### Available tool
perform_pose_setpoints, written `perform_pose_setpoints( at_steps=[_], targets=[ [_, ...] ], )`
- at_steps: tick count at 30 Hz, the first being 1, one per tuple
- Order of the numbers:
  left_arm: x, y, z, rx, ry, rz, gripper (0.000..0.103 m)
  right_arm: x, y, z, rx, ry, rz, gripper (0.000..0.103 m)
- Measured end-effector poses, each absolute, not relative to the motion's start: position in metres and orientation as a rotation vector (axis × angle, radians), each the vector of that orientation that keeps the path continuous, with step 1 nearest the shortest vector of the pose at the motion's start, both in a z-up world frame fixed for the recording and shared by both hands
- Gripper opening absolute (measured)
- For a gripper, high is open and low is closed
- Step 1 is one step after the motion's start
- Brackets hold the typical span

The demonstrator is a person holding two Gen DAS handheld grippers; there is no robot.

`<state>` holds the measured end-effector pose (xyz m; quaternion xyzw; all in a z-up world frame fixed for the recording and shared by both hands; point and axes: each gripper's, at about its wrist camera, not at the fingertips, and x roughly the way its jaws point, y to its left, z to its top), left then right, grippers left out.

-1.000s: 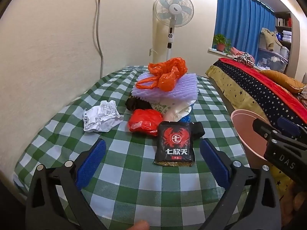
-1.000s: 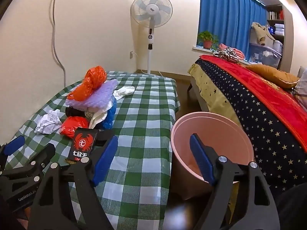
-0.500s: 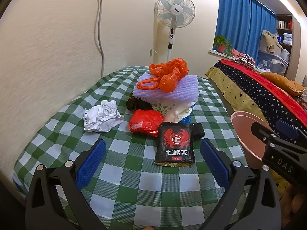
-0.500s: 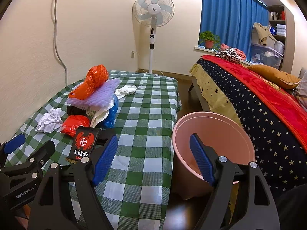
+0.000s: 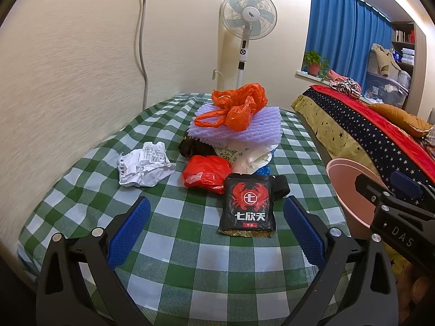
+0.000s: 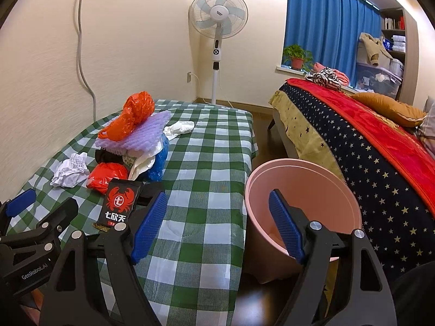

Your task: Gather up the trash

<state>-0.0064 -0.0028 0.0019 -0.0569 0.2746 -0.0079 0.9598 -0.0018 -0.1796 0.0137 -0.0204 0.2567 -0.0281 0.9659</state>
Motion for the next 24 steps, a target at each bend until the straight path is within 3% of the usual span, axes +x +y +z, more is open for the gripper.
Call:
perform_pose_setpoints(
  at_steps=[17, 24],
  targets=[
    [-0.0080, -0.0069, 0.0034, -0.120, 0.558, -0.023, 0.095, -0.0020, -0.1791, 0.0135, -0.041, 0.518, -0.056, 0.076],
    [-0.0090, -0.0094, 0.0056, -0.119, 0.561, -0.035, 0.088, -0.0017, -0.1774, 0.0145, -0.036, 0.517, -0.051, 0.076]
  ],
)
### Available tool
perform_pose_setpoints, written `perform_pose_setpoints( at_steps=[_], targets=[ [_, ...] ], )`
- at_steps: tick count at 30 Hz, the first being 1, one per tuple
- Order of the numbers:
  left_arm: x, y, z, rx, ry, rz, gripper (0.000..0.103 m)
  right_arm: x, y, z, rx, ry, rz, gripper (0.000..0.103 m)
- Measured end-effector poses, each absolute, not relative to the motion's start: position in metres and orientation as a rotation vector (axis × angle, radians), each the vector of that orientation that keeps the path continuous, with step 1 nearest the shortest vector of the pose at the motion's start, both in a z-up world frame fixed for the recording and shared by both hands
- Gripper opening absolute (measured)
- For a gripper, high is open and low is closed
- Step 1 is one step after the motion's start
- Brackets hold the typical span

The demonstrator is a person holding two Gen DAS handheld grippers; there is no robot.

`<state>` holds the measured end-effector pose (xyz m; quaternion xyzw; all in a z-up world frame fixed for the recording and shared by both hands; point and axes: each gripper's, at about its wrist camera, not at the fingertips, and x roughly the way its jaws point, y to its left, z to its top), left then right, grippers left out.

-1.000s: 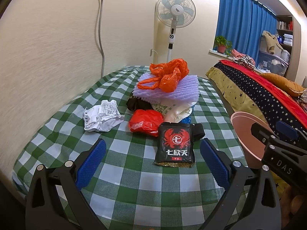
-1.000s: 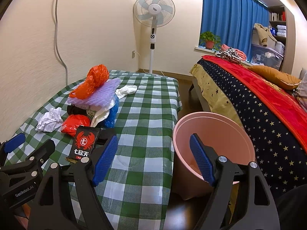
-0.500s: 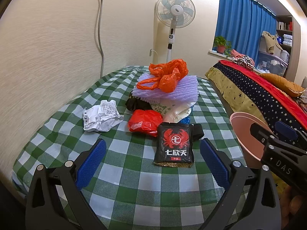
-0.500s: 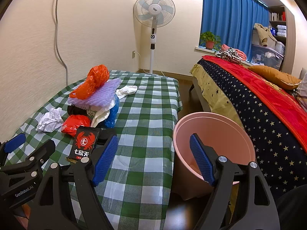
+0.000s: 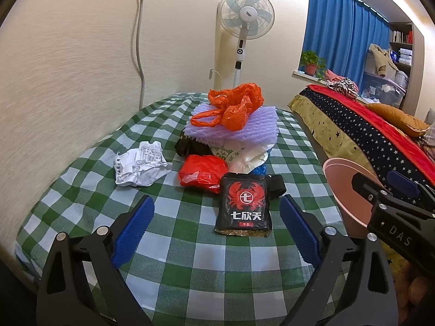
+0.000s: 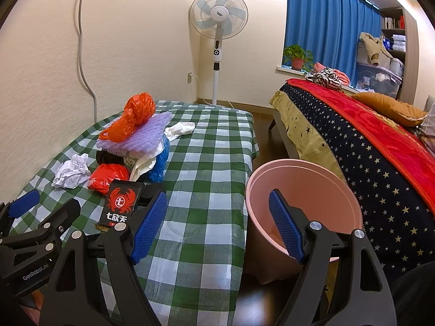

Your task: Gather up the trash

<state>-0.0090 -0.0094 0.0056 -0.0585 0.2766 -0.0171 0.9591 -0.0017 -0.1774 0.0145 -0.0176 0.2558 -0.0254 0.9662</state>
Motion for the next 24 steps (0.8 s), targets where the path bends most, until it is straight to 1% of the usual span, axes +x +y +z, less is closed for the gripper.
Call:
perform_pose_setpoints(
  at_steps=[1, 4, 6, 8, 9, 11, 12, 13, 14, 19, 24],
  targets=[
    [-0.009, -0.011, 0.006, -0.120, 0.562, -0.036, 0.087, -0.001, -0.177, 0.015, -0.033, 0.517, -0.048, 0.076],
    [-0.008, -0.006, 0.004, -0.128, 0.569, -0.046, 0.082, 0.001, -0.176, 0.015, -0.021, 0.524, -0.033, 0.068],
    [-0.007, -0.007, 0.003, -0.127, 0.574, -0.050, 0.078, 0.002, -0.178, 0.014, -0.001, 0.535, -0.014, 0.056],
    [-0.007, -0.009, 0.003, -0.125, 0.577, -0.046, 0.070, 0.006, -0.179, 0.013, 0.031, 0.552, 0.015, 0.049],
    [-0.006, -0.010, 0.002, -0.123, 0.580, -0.042, 0.068, 0.007, -0.180, 0.012, 0.044, 0.558, 0.025, 0.045],
    [-0.005, -0.010, 0.001, -0.123, 0.586, -0.028, 0.060, 0.011, -0.180, 0.011, 0.077, 0.570, 0.045, 0.041],
    [-0.004, -0.010, 0.000, -0.125, 0.589, -0.019, 0.058, 0.012, -0.182, 0.010, 0.088, 0.574, 0.051, 0.039],
    [-0.003, -0.010, 0.000, -0.131, 0.591, -0.012, 0.055, 0.016, -0.181, 0.009, 0.101, 0.580, 0.058, 0.038],
    [0.002, 0.006, -0.004, -0.138, 0.595, -0.010, 0.053, 0.018, -0.180, 0.008, 0.107, 0.584, 0.063, 0.038],
    [0.011, 0.012, -0.007, -0.132, 0.593, 0.035, 0.047, 0.034, -0.171, 0.001, 0.130, 0.605, 0.096, 0.037],
    [0.023, 0.029, -0.006, -0.143, 0.586, 0.106, 0.045, 0.050, -0.166, -0.006, 0.148, 0.629, 0.120, 0.037]
  ],
)
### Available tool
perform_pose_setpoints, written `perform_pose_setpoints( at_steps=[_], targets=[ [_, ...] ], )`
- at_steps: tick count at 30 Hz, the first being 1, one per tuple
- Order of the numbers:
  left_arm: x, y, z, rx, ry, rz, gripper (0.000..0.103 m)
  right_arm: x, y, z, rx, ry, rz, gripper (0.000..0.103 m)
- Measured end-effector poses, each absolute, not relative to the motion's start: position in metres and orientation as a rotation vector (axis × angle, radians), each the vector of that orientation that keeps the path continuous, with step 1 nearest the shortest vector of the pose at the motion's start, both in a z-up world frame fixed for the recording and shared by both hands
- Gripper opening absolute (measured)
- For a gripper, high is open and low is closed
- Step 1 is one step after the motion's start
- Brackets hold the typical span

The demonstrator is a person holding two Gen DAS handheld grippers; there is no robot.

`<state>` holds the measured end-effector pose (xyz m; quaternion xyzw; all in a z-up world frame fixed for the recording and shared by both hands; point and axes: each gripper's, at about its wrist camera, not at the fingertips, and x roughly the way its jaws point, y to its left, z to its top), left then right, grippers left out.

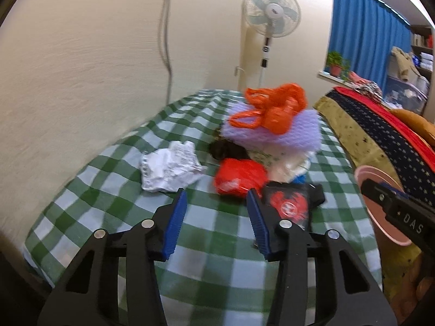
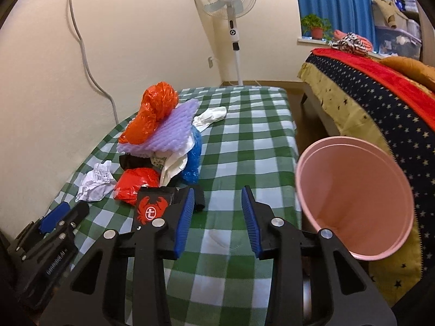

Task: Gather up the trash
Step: 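Grasp the crumpled white paper with the left tool while the right tool grasps a small black item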

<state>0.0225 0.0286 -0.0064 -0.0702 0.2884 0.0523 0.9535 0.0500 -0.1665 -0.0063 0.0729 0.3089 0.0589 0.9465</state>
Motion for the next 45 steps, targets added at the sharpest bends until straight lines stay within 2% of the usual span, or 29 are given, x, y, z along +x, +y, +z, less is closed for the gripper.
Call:
perform_pose_setpoints(
  at_steps=[13, 23, 25, 26, 27, 32, 33, 35, 38, 42, 45],
  targets=[
    [0.060, 0.059, -0.013, -0.186, 0.645, 0.217, 0.045, 0.101, -0.153, -0.036, 0.184, 0.745, 0.141, 0.037],
    [0.085, 0.082, -0.035, -0.235, 0.761, 0.288, 0.046, 0.115, -0.147, -0.055, 0.212, 0.831, 0.185, 0.037],
    [0.087, 0.084, -0.037, -0.237, 0.773, 0.291, 0.046, 0.116, -0.147, -0.056, 0.218, 0.833, 0.188, 0.032],
    [0.087, 0.084, -0.039, -0.238, 0.780, 0.292, 0.046, 0.115, -0.146, -0.056, 0.218, 0.833, 0.197, 0.024],
    [0.087, 0.084, -0.039, -0.237, 0.784, 0.294, 0.046, 0.115, -0.145, -0.055, 0.211, 0.832, 0.199, 0.020],
    [0.093, 0.081, -0.041, -0.242, 0.807, 0.288, 0.045, 0.111, -0.145, -0.051, 0.194, 0.809, 0.216, 0.011],
    [0.094, 0.083, -0.042, -0.247, 0.810, 0.286, 0.044, 0.110, -0.145, -0.049, 0.195, 0.803, 0.216, 0.010],
    [0.095, 0.085, -0.044, -0.258, 0.817, 0.281, 0.028, 0.107, -0.148, -0.045, 0.197, 0.785, 0.210, 0.009],
    [0.097, 0.086, -0.045, -0.266, 0.813, 0.271, 0.017, 0.102, -0.153, -0.037, 0.193, 0.751, 0.196, 0.009],
    [0.095, 0.083, -0.043, -0.263, 0.800, 0.248, 0.009, 0.096, -0.158, -0.025, 0.178, 0.701, 0.176, 0.009],
    [0.089, 0.081, -0.039, -0.256, 0.784, 0.233, 0.008, 0.090, -0.162, -0.016, 0.162, 0.665, 0.159, 0.008]
  ],
)
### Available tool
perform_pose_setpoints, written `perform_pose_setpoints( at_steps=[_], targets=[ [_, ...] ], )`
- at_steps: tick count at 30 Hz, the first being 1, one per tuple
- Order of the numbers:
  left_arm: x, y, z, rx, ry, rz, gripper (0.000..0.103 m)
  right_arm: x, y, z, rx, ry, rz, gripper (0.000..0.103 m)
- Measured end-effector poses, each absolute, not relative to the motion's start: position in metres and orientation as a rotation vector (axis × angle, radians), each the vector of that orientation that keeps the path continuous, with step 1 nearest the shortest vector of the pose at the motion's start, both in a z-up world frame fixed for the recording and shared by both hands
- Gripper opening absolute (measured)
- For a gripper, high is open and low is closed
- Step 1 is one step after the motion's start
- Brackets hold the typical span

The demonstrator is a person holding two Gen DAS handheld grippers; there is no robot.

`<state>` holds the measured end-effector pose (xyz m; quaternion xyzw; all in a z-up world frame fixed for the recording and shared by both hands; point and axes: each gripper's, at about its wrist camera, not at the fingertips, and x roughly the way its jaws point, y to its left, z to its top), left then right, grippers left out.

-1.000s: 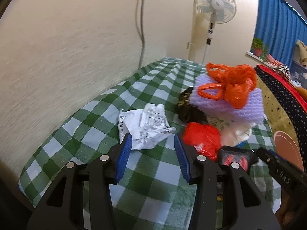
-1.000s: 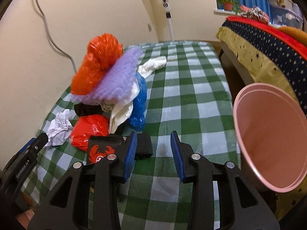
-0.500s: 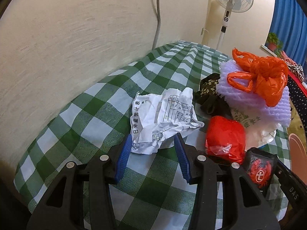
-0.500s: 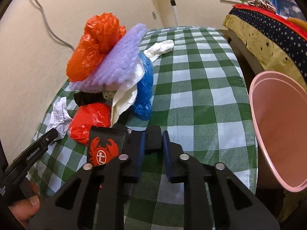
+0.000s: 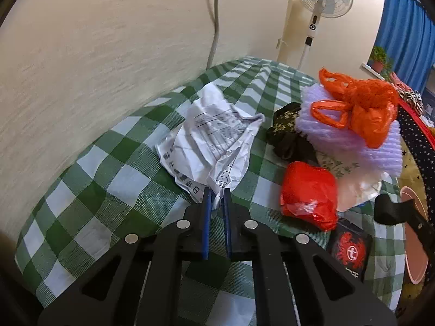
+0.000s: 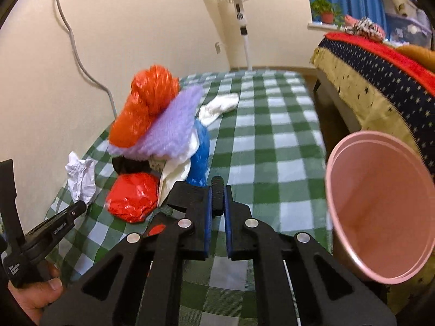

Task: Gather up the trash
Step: 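Grasp the crumpled white paper with the left tool while the right tool grasps a small black item, then carry the white paper and black item over the pink bin with both tools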

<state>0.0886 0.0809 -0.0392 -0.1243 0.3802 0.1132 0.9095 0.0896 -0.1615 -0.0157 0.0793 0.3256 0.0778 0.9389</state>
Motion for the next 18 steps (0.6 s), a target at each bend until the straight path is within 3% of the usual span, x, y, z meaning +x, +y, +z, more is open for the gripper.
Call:
perform_pose_setpoints(
  at_steps=[18],
  targets=[
    [0.052, 0.055, -0.011, -0.190, 0.713, 0.111, 0.007, 0.055, -0.186, 0.022, 0.103, 0.533, 0.073, 0.008]
  ],
)
